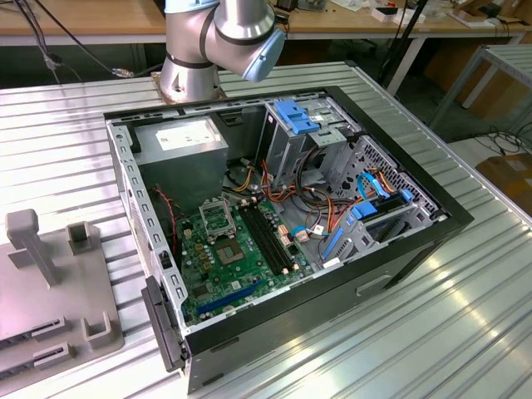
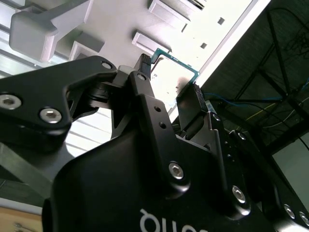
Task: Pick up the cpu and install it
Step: 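Pick up the cpu and move it towards the insertion slot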
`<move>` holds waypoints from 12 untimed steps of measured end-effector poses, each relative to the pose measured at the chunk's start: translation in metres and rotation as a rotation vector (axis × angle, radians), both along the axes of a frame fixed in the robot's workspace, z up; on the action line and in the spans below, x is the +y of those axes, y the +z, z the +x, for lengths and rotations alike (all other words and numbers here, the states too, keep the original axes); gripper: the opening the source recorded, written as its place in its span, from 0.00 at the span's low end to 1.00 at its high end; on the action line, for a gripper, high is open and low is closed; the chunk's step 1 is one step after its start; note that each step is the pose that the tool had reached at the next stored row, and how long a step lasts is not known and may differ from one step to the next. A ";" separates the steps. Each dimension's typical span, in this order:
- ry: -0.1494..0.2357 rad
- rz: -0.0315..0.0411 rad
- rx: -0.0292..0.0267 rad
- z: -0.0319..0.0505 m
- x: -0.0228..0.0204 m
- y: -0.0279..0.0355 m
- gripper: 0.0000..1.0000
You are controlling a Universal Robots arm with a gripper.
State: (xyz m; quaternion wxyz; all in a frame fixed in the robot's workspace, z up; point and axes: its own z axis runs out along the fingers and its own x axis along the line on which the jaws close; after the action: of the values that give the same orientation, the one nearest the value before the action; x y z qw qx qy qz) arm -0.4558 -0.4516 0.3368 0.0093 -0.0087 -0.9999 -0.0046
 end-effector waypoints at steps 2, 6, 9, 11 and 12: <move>0.000 0.0001 -0.0001 0.0000 0.0000 0.0012 0.47; 0.000 0.0001 -0.0002 0.0000 0.0000 0.0037 0.47; 0.000 0.0002 -0.0002 0.0000 0.0000 0.0057 0.47; 0.000 0.0001 -0.0001 0.0000 0.0000 0.0073 0.47; 0.000 0.0001 -0.0002 0.0000 0.0000 0.0081 0.47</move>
State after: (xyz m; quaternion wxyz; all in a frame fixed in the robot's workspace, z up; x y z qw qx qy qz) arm -0.4558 -0.4515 0.3449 0.0092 -0.0087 -0.9999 -0.0046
